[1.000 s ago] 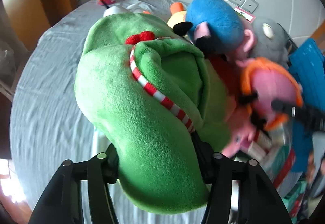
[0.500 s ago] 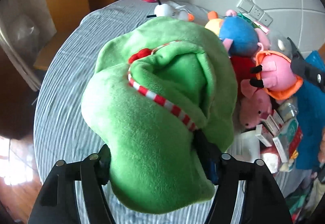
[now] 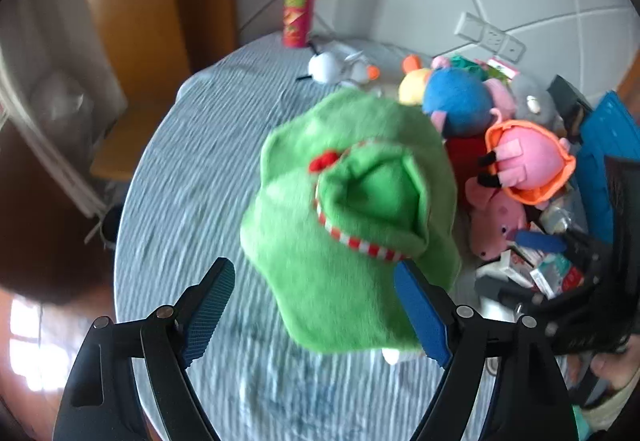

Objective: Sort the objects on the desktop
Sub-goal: 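Lift the green frog plush with the left tool above the table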

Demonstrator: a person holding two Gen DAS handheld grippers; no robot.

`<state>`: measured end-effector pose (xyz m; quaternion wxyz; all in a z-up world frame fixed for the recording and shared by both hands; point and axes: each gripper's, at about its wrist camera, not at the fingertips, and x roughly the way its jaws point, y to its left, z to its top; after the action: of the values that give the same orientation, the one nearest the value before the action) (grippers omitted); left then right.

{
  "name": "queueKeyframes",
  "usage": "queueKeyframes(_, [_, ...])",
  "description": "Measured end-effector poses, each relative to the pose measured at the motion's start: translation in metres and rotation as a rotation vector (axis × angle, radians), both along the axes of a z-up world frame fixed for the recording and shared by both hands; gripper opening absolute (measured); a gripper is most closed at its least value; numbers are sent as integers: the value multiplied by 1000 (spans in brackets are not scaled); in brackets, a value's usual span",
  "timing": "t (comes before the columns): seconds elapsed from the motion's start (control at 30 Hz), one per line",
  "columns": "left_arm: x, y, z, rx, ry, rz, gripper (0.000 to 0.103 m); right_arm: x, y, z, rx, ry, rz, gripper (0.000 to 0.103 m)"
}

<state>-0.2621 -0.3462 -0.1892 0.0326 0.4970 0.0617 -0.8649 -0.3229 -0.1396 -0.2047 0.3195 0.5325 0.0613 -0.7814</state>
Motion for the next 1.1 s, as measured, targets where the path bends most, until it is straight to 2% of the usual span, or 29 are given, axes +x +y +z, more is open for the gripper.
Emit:
queueKeyframes(0.3, [-53, -25, 11, -69, 44, -292, 83, 28, -13, -14, -22, -36, -360, 103])
queueKeyframes(0.43, [-60, -43, 2, -58, 29, -388, 83, 53, -23, -20, -37, -70, -513, 103])
queueKeyframes(0.7, [-63, -63, -12, -38, 33, -424, 83, 85, -35, -26, -57, -95, -606, 103])
queueKeyframes(0.87, [-68, -59, -11, -79, 68, -542, 83, 98, -44, -23, -98, -83, -703, 103])
queueKeyframes(1.0, [-95, -53, -7, -11, 102, -655, 87, 99, -63, -27, -149, -82, -783, 103])
queueKeyframes(1.1, [-122, -39, -24, -8, 64, -758, 91, 82, -84, -41, -166, -108, -843, 103])
